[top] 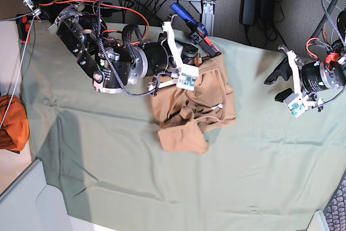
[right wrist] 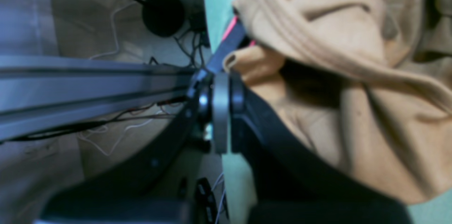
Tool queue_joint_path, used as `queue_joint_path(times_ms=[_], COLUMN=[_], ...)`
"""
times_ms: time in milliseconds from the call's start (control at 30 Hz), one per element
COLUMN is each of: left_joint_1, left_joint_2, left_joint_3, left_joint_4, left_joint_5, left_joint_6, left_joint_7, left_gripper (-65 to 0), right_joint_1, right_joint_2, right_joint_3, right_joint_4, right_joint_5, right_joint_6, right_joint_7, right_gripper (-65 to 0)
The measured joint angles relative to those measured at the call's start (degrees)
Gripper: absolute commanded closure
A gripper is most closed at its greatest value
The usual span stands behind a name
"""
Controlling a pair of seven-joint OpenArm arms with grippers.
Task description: Fold the T-shirt properly
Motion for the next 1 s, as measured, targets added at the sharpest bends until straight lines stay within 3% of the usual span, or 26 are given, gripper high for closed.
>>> queue_joint_path(times_ms=[33, 167, 233, 400, 567, 700, 767, 1000], left_joint_1=[0.00, 0.00, 0.00, 0.15, 0.17, 0.17, 0.17, 0.13], left_joint_2=[0.00, 0.00, 0.02, 0.15, 0.15, 0.15, 0.15, 0.35], left_joint_3=[0.00, 0.00, 0.00, 0.00, 0.00, 0.00, 0.00, 0.00], left_joint_4=[0.00, 0.00, 0.00, 0.00, 0.00, 0.00, 0.00, 0.00], left_joint_5=[0.02, 0.02, 0.00, 0.00, 0.00, -0.61, -2.14, -4.55], left_joint_6=[0.00, 0.00, 0.00, 0.00, 0.00, 0.00, 0.00, 0.00], left_joint_7=[0.02, 0.02, -0.02, -0.07, -0.04, -0.04, -0.09, -0.28], left_gripper=[-35.6, -35.6, -35.6, -35.6, -35.6, -35.6, -35.6, -35.6], right_joint_1=[0.00, 0.00, -0.02, 0.02, 0.35, 0.26, 0.20, -0.70], right_joint_2=[0.00, -0.37, -1.86, -7.56, -11.15, -11.10, -10.54, -6.36], right_joint_3=[0.00, 0.31, 1.55, 7.52, 15.74, 20.31, 21.18, 25.05], right_joint_4=[0.31, 4.02, 4.70, 4.81, 4.33, 1.42, 0.85, 0.39], right_joint_5=[-0.09, 0.31, 0.20, -0.76, -9.51, -13.09, -13.00, -13.11], right_joint_6=[0.00, 0.00, 0.00, 0.00, 0.00, 0.00, 0.00, 0.00], right_joint_7=[-0.13, -0.15, -0.22, 0.87, 4.96, 6.14, 6.14, 6.12], right_gripper=[0.0, -17.1, -18.5, -18.5, -18.5, -16.3, 0.0, 0.0])
